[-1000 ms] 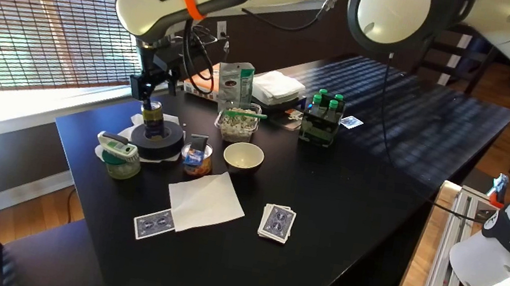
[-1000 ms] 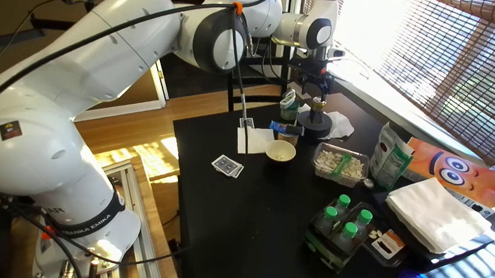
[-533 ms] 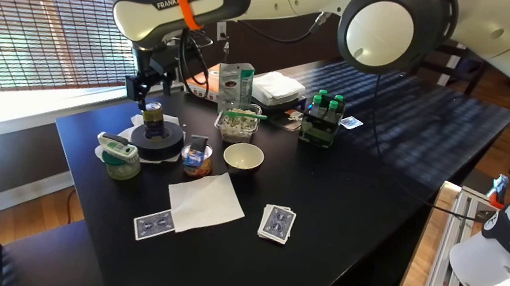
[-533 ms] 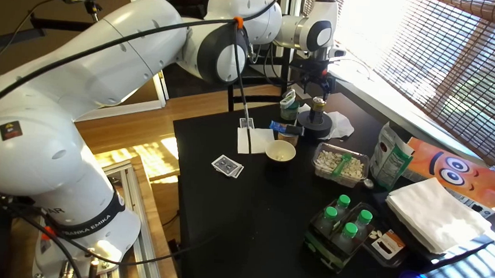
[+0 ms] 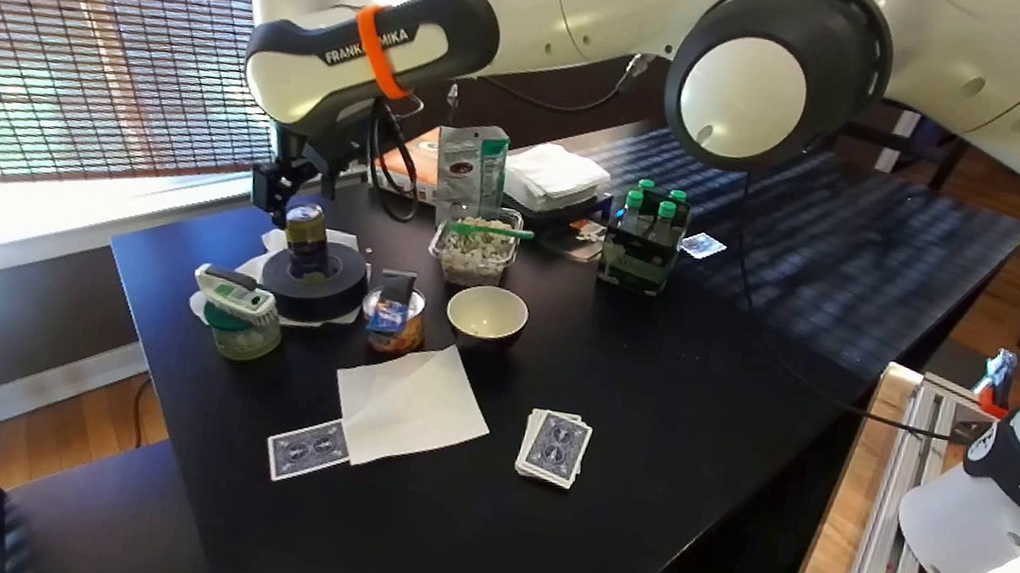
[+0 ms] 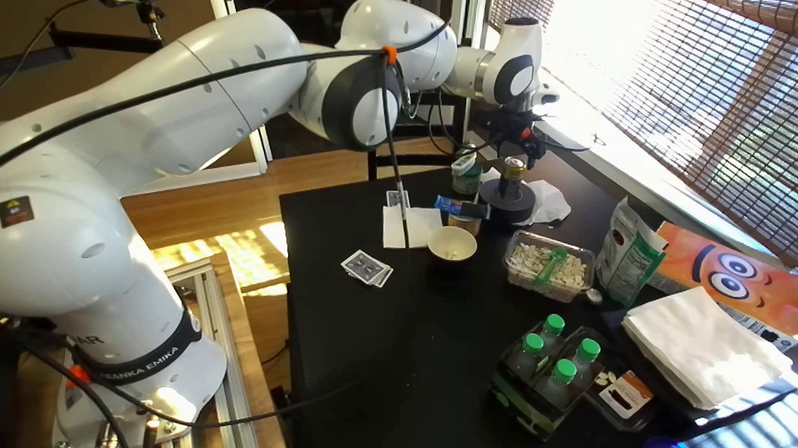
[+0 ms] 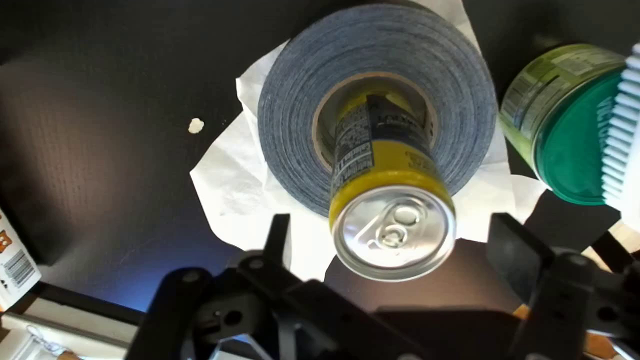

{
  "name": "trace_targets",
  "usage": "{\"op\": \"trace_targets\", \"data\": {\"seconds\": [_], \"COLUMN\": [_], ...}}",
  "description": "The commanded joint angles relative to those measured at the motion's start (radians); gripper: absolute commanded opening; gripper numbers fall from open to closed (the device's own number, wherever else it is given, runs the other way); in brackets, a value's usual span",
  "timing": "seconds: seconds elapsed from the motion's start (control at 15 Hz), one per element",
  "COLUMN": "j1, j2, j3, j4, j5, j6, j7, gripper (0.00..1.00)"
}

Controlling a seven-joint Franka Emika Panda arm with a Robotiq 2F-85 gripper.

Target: Move the can to the right

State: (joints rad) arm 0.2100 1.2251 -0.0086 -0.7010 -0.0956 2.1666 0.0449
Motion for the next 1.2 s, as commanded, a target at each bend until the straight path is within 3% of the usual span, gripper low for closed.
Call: {"op": "trace_targets", "data": {"seconds": [0.0, 0.2, 0.47, 0.53, 0.6, 0.73, 0.87, 1.13], "j1": [-0.001, -0.001, 0.007, 0.007, 0.007, 0.008, 0.008, 0.014], "j2": [0.042, 0.050, 0.037, 0.037, 0.038, 0.035, 0.032, 0.008], "j3": [-0.005, -0.008, -0.011, -0.011, -0.011, -0.010, -0.010, -0.016], "j4": [0.039, 0.036, 0.025, 0.026, 0.027, 0.025, 0.023, 0.019], "j5": [0.000, 0.001, 0.002, 0.002, 0.002, 0.004, 0.004, -0.004], "j6": [0.071, 0.101, 0.094, 0.089, 0.086, 0.075, 0.069, 0.074], "j7": [0.020, 0.030, 0.068, 0.074, 0.081, 0.095, 0.110, 0.133], "gripper": [1.00, 0.99, 0.85, 0.78, 0.64, 0.54, 0.38, 0.37]}}
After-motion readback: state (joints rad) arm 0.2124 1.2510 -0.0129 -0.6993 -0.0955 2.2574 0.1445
